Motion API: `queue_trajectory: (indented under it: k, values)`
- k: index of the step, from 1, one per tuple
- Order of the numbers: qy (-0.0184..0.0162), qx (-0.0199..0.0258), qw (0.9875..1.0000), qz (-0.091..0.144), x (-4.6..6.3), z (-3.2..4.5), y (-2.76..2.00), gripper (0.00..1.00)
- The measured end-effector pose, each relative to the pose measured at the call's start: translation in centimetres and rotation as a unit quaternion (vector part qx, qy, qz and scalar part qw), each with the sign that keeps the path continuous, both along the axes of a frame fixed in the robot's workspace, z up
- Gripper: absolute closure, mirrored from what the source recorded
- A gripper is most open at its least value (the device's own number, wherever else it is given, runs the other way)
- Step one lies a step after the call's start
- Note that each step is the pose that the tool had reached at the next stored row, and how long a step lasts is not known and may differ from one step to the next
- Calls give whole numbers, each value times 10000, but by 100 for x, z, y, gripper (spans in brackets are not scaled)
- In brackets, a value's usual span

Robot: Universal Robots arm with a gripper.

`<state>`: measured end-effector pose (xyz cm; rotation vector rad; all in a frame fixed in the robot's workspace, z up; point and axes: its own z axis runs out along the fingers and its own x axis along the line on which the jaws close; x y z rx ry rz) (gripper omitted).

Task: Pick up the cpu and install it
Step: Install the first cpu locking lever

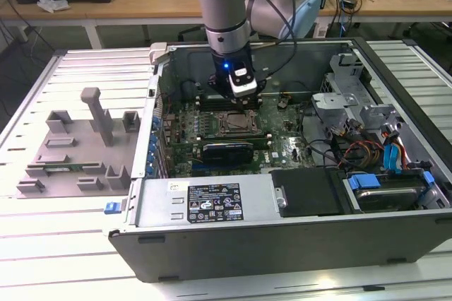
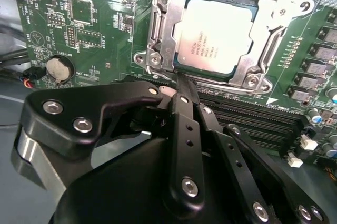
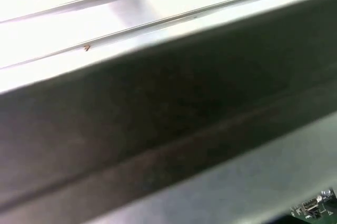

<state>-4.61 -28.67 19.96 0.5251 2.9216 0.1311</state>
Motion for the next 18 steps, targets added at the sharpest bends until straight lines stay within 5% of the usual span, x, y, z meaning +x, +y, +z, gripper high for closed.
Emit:
queue_trajectory:
  k: [5,8,13,18]
  values:
    - [0,43,10000,-1,22,-1,1,89]
    - [-1,28,10000,1,23,9,0,89]
    - [0,-52,10000,0,22,81,0,89]
    - [0,-196,9998,0,23,208,3,89]
